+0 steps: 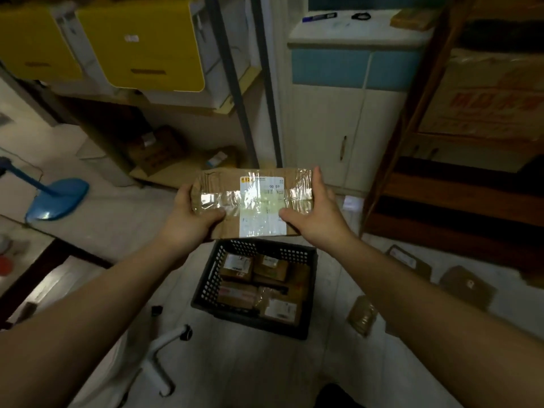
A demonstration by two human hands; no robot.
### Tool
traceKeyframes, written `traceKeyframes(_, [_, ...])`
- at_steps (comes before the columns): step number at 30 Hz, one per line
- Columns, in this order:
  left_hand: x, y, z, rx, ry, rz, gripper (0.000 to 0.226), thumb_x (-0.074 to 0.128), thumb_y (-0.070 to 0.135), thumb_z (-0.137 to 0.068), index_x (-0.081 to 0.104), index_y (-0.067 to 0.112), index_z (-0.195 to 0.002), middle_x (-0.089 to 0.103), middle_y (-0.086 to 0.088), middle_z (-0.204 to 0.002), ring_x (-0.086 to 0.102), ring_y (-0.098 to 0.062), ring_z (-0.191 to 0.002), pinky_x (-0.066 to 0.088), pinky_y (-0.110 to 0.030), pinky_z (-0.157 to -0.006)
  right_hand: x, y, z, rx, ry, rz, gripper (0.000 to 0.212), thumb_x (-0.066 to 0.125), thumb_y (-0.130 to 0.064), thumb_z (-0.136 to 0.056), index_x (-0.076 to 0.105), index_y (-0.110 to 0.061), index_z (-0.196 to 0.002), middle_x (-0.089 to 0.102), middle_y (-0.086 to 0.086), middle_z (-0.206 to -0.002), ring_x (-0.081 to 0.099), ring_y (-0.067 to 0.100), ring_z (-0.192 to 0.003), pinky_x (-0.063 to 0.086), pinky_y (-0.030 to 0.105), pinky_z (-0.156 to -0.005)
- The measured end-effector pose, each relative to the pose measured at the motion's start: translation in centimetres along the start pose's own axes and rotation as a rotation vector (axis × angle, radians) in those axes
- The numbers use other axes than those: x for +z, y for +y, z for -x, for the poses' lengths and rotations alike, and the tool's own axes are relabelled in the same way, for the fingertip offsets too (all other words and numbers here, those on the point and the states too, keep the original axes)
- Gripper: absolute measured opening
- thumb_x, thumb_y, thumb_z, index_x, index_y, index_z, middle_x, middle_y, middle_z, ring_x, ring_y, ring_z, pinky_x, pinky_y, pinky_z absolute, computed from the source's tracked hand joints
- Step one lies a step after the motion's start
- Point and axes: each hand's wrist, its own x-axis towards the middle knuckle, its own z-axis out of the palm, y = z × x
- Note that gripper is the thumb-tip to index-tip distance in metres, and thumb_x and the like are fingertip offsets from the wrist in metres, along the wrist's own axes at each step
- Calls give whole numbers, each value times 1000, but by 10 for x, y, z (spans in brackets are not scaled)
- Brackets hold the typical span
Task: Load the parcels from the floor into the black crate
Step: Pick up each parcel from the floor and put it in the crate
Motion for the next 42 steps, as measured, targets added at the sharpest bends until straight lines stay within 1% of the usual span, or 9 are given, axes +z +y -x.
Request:
traceKeyframes(2, [-4, -8, -30, -16, -40, -44, 73, 70, 12, -80, 28, 34, -136, 53, 14, -99, 61, -11, -85, 53, -21, -49, 16, 9, -12, 35, 51, 22, 111, 73, -43, -73, -12, -41, -145, 8, -4, -152, 34, 17, -128, 37, 27, -100])
traceKeyframes(8, [-40, -53, -117, -45, -284, -250, 71, 75, 17, -73, 37, 23, -132, 53, 14, -96, 57, -9, -86, 54, -30, -64, 97, 44, -36, 189, 169, 39, 105, 72, -40, -77, -7, -45, -145, 17, -7, -134, 37, -6, -85, 27, 4, -74])
traceKeyframes(11, [-63, -85, -156, -6, -435, -300, 34, 75, 14, -72, 59, 26, -99, 64, 3, -95, 65, -16, -84, 57, -40, -70, 151, 64, -44, 288, 202, 37, 103, 72, -39, -77, -3, -44, -146, 16, -4, -143, 37, 4, -106, 33, 18, -90])
traceKeyframes(13, [-78, -115, -178, -21, -533, -330, 26, 74, 18, -75, 63, 22, -99, 69, -3, -95, 68, -19, -86, 58, -44, -72, 184, 82, -51, 343, 207, 35, 103, 72, -38, -77, -4, -46, -145, 15, -3, -146, 37, 12, -116, 36, 26, -96])
traceKeyframes(16, [-89, -173, -211, -64, -566, -445, 41, 72, 27, -79, 55, 13, -115, 66, -6, -106, 65, -22, -95, 56, -49, -81, 226, 118, -69, 403, 185, 104, 99, 69, -41, -78, -6, -51, -142, 12, -5, -148, 35, 23, -128, 38, 41, -104])
traceKeyframes(21, [-78, -297, -252, -139, -547, -496, 70, 75, 25, -76, 32, 27, -131, 58, 1, -115, 60, -23, -104, 54, -51, -83, 293, 220, -99, 454, 82, 226, 92, 62, -42, -85, -6, -42, -146, 3, 0, -154, 25, 25, -137, 24, 25, -102])
traceKeyframes(26, [-65, -433, -289, -236, -535, -659, 98, 83, 32, -63, 23, 27, -141, 51, -6, -126, 54, -29, -112, 50, -51, -90, 352, 330, -114, 518, -46, 261, 83, 61, -39, -87, 4, -39, -148, 1, 4, -156, 23, 31, -138, 24, 33, -110])
traceKeyframes(33, [-56, -580, -306, -324, -589, -898, 90, 74, 41, -71, 15, 54, -137, 21, -13, -141, 36, -43, -120, 40, -45, -93, 414, 436, -125, 607, -211, 381, 86, 61, -43, -86, 3, -36, -149, 5, 15, -154, 28, 38, -134, 30, 37, -105])
traceKeyframes(42, [-42, -663, -310, -353, -675, -838, 80, 66, 38, -78, 16, 46, -140, 28, -12, -148, 37, -39, -128, 36, -50, -105, 461, 512, -126, 750, -374, 447, 96, 62, -44, -84, -14, -43, -143, -4, 17, -154, 34, 42, -130, 35, 50, -105])
